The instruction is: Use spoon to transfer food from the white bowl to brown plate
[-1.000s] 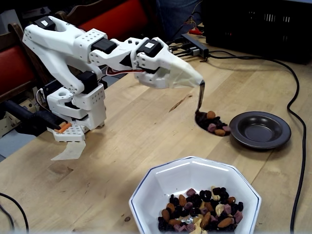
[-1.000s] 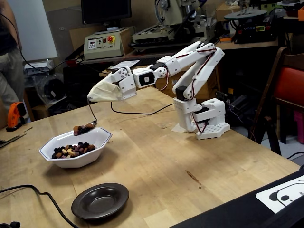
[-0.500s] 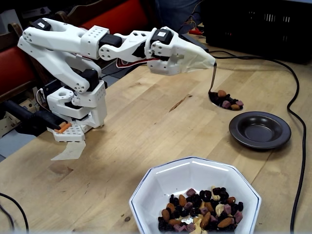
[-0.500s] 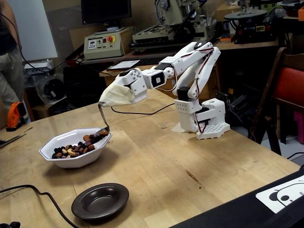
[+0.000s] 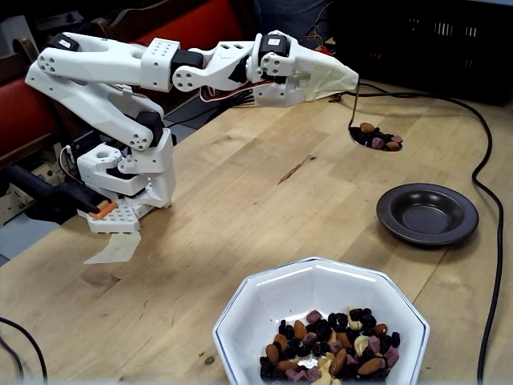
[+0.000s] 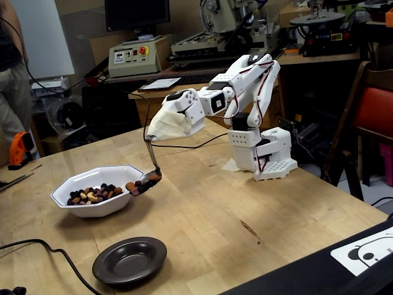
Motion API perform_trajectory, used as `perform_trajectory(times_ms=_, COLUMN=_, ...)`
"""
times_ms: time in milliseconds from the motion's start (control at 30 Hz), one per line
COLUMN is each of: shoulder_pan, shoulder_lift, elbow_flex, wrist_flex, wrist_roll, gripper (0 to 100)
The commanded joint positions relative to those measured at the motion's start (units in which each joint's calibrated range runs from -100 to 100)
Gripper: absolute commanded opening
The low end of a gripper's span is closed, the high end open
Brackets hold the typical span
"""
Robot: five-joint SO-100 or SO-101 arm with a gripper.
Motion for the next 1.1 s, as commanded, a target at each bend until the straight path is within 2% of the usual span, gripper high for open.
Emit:
perform_trajectory(times_ms=0, shoulder_pan=-0.3, shoulder_lift=-1.3, elbow_flex=-1.4, wrist_flex=-0.8, wrist_roll=0.3, gripper=2)
perform_trajectory(times_ms=367, shoulder_pan=-0.3, shoulder_lift=-1.1, elbow_flex=-1.4, wrist_flex=-0.9, wrist_roll=0.4, gripper=2)
perform_trajectory(times_ms=767, shoulder_pan=-0.4, shoulder_lift=5.6, elbow_flex=-1.8, wrist_flex=-0.9, wrist_roll=3.1, gripper=2)
perform_trajectory(times_ms=1067, shoulder_pan=-0.4, shoulder_lift=10.6, elbow_flex=-11.1, wrist_flex=-0.9, wrist_roll=3.1, gripper=2)
